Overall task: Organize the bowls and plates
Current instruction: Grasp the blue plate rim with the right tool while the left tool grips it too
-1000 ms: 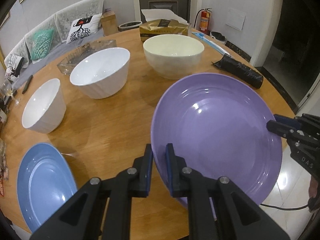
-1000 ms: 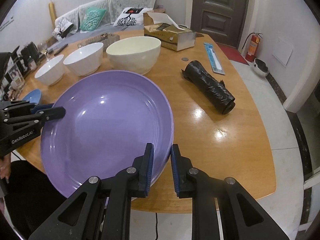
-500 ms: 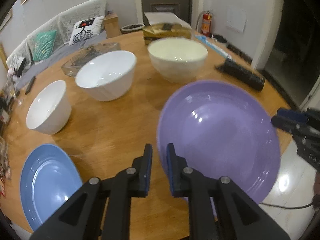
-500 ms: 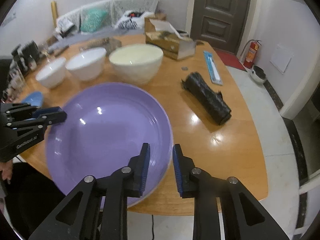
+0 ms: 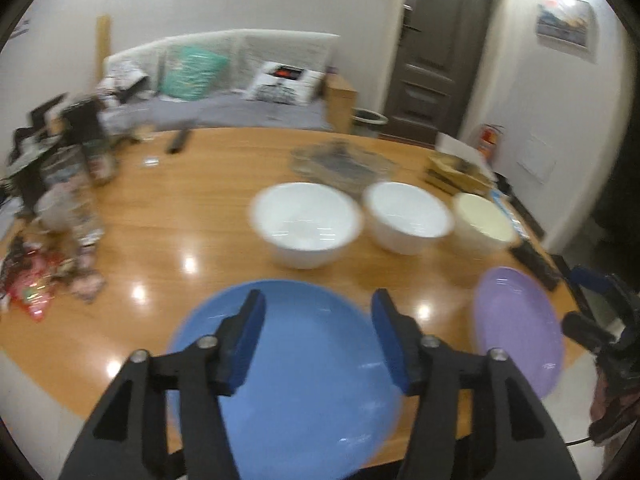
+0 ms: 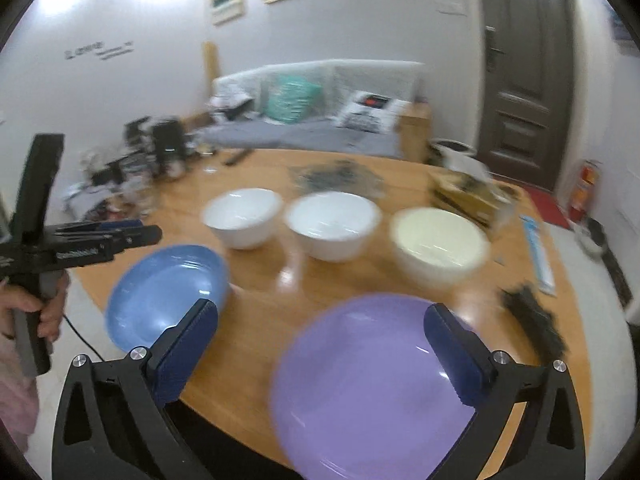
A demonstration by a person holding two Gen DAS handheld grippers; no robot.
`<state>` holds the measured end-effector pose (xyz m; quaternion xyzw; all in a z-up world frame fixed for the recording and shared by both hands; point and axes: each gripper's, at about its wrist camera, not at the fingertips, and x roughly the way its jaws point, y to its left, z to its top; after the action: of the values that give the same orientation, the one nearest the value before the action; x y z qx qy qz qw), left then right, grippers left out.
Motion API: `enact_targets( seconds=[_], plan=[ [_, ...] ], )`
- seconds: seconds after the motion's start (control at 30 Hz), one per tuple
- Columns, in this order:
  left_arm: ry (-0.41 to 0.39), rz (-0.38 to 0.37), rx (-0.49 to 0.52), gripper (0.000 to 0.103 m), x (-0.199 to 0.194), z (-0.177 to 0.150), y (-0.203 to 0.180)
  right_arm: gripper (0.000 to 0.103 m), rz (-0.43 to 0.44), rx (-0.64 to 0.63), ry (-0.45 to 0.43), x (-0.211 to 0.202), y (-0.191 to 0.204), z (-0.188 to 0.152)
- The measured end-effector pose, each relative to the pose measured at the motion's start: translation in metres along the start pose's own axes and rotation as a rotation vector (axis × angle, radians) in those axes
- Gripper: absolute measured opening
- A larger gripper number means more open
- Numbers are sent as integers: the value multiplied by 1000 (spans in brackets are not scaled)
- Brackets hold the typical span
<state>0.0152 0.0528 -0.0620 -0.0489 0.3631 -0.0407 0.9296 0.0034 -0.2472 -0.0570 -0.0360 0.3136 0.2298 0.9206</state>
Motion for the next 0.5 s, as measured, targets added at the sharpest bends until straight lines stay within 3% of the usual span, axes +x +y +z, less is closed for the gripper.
enact_targets(
  seconds=[0.17,0.33,0.4,0.5],
  plan=[
    [29,58,-82,62,7,-25,61,102,126,-17,113,47,40,12],
    [74,45,-200,62,26,-52,104,97,223,-20,233,93,73,12],
    [85,30,-219,59,32,-59,111,75,215,-35,279,107,84,8],
    [96,20,-217,45,38,-66,113,58,187,-64,367,130,98,-2]
  ],
)
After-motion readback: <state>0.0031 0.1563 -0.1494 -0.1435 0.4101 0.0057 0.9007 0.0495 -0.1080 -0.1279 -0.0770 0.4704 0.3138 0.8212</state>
